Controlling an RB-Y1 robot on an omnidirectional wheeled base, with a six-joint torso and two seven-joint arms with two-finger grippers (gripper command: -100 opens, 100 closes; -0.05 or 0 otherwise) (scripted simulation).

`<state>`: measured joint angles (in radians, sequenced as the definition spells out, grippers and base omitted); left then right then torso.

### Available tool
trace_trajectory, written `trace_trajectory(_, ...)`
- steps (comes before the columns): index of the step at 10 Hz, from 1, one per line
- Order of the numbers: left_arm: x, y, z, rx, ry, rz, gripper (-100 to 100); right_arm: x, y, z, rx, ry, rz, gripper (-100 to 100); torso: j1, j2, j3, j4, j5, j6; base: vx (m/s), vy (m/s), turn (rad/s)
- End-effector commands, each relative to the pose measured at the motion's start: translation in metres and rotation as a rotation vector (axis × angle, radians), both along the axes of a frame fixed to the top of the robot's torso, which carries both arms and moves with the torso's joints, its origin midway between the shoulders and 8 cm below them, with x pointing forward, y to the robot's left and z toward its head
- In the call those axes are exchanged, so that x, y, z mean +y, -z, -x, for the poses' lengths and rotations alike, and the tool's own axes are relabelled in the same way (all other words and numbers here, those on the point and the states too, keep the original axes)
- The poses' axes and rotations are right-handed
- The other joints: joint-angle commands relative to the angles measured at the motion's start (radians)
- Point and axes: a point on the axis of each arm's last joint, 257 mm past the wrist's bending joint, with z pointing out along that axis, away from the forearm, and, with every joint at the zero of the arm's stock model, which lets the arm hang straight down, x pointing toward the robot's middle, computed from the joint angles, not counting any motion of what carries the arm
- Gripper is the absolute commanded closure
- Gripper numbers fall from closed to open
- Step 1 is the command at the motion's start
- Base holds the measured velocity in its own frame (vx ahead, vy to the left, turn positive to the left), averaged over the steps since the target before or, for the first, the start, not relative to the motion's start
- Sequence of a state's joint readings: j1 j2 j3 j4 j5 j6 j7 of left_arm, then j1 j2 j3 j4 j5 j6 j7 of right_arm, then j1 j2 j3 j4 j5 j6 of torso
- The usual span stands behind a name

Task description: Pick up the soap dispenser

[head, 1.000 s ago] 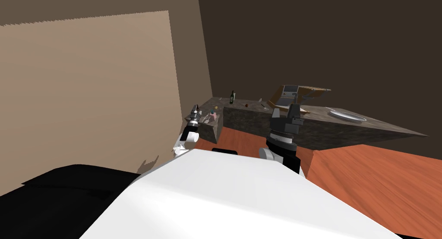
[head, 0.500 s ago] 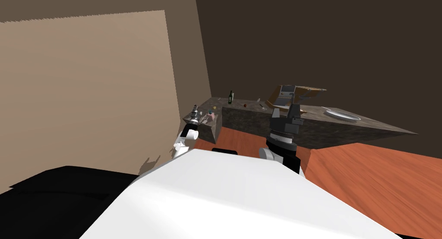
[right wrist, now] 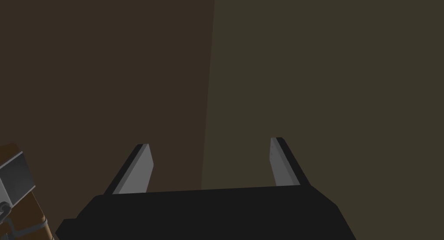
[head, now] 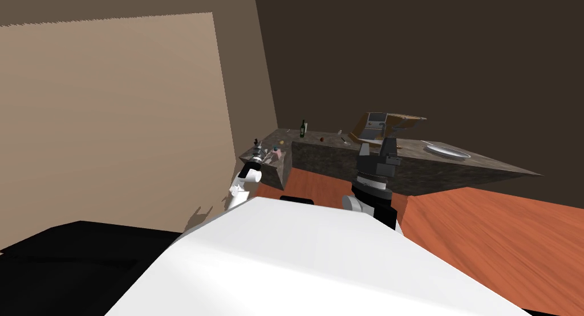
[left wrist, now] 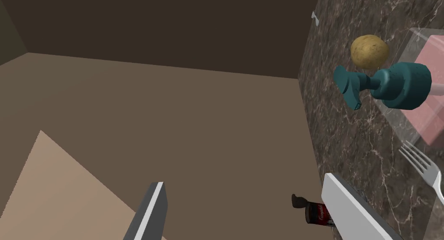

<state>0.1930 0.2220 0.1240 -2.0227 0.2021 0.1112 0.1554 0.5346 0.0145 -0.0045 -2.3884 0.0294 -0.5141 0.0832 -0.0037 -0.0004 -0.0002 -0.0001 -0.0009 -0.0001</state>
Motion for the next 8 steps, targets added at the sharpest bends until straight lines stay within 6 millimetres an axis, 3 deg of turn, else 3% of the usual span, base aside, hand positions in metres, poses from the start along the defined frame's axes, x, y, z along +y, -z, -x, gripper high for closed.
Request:
trace_trajectory(1,0.003,0.007,-0.004,0.027,-0.001,0.015,-100,0.0,0.0,0.0,0.0,0.0,0.0,0,0.0,0.0,0.0,0.0,0.0,0.0,0.009,-0.05,-0.004)
trace_trajectory(8,0.023,0.041,-0.025,0.177,-0.015,0.11,-100,0.0,0.0,0.0,0.0,0.0,0.0,0,0.001,0.0,0.0,0.0,0.0,0.0,0.006,-0.048,-0.016)
